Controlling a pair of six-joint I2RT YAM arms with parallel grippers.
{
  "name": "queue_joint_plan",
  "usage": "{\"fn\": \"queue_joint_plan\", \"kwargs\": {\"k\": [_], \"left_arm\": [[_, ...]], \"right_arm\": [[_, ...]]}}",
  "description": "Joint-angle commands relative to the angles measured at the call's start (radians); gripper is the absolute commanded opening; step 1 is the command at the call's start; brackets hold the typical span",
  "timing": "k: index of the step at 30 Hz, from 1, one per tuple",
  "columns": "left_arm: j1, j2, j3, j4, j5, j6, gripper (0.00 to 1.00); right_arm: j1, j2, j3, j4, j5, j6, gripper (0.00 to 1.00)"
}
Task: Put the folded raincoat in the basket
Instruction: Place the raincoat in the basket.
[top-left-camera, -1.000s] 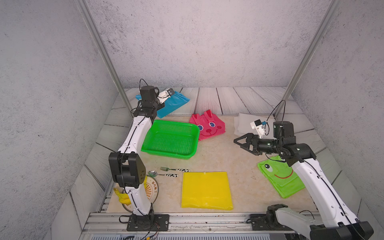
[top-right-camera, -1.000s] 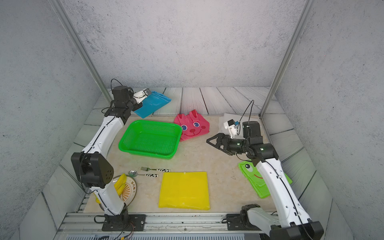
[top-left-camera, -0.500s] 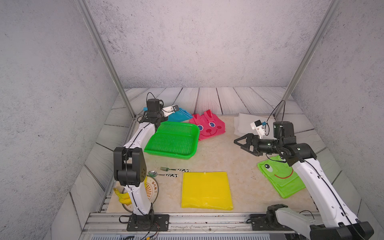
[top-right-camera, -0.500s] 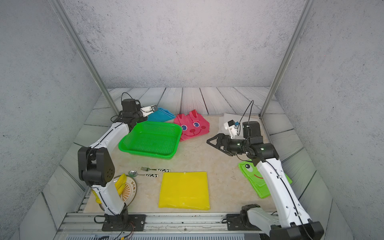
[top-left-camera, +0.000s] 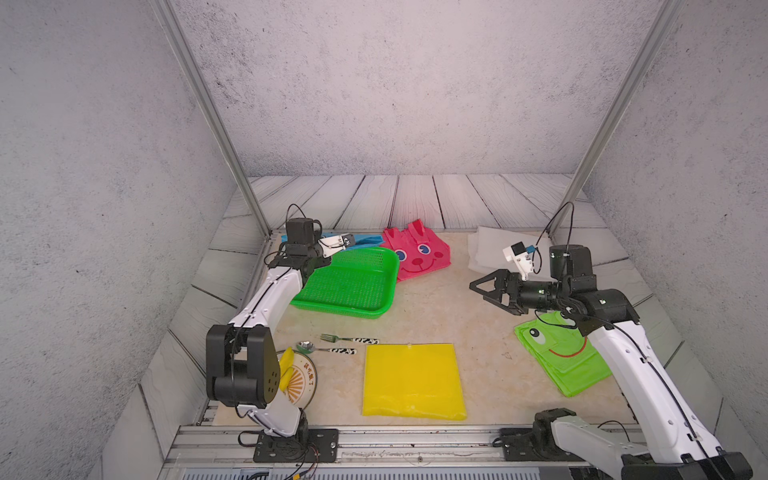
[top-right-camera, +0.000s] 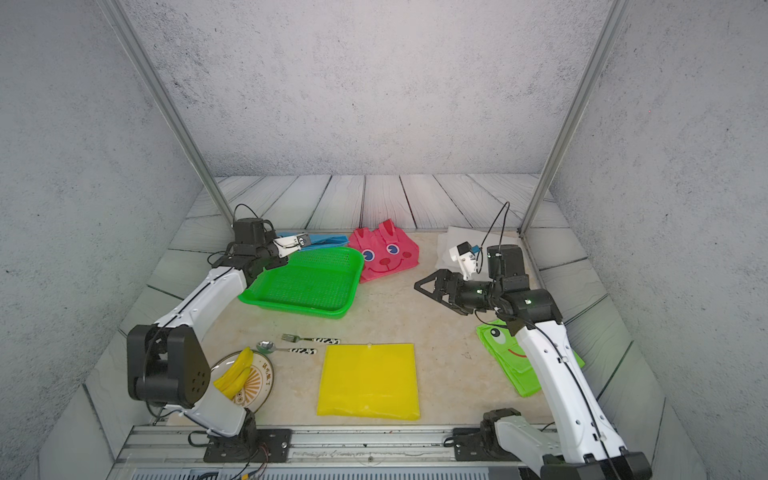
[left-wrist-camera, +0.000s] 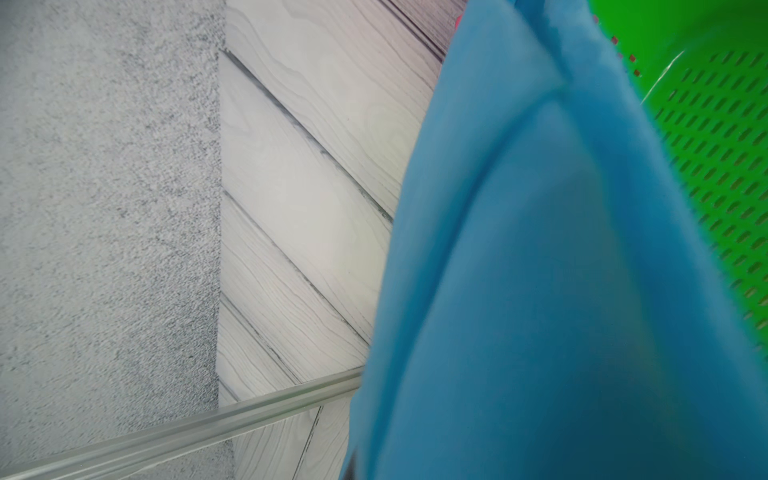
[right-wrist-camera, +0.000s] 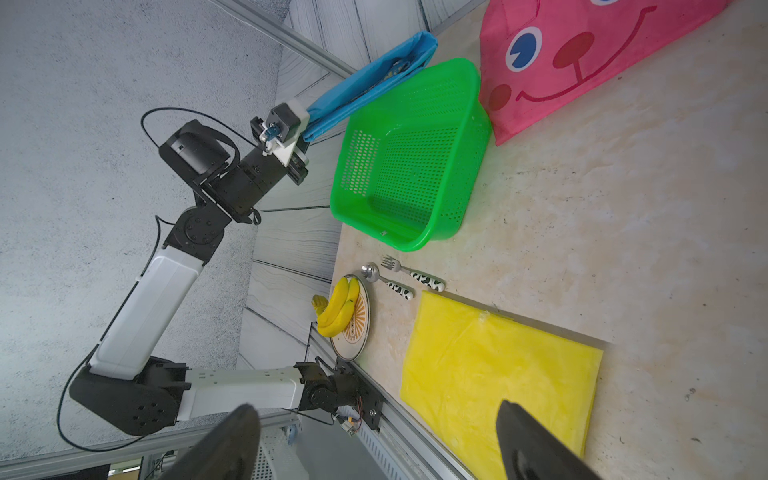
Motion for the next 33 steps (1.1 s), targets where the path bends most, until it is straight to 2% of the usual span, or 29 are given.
{"fn": "queue_joint_plan", "kwargs": {"k": [1,7,12,18,23,27,30,33], "left_arm": [[-0.010,-0.038,-0.093,-0.044,-0.052,-0.031,0.00],[-0.028,-0.031,-0.200,-0.011,-0.095,-0.177,0.00],[-0.043,0.008,-0.271,0.085,-0.120,-0.263,0.00],[-0.072,0.035,-0.291,0.080,-0.143,-0.347,0.10],[-0.081,-0.012,-0.260,-0.043,-0.074,-0.419,0.46],[-0.080,-0.070,-0.183,-0.274,0.076,-0.457,0.80],[-0.077,-0.113,-0.129,-0.399,0.171,-0.482,0.83],[-0.066,-0.159,-0.084,-0.486,0.260,-0.493,0.84]], "right_arm": [[0.001,-0.022,-0.012,0.034,-0.004,0.026,0.93],[0.000,-0.020,-0.025,0.086,-0.029,0.074,0.93],[0.000,-0.032,-0.034,0.107,-0.037,0.095,0.93],[0.000,-0.038,-0.034,0.097,-0.031,0.090,0.93],[0.000,-0.025,-0.033,0.090,-0.026,0.092,0.93],[0.000,-0.005,-0.038,0.089,-0.015,0.095,0.93],[0.006,0.026,-0.049,0.100,0.001,0.113,0.93],[0.066,0.098,-0.017,0.068,0.057,0.103,0.93]]}}
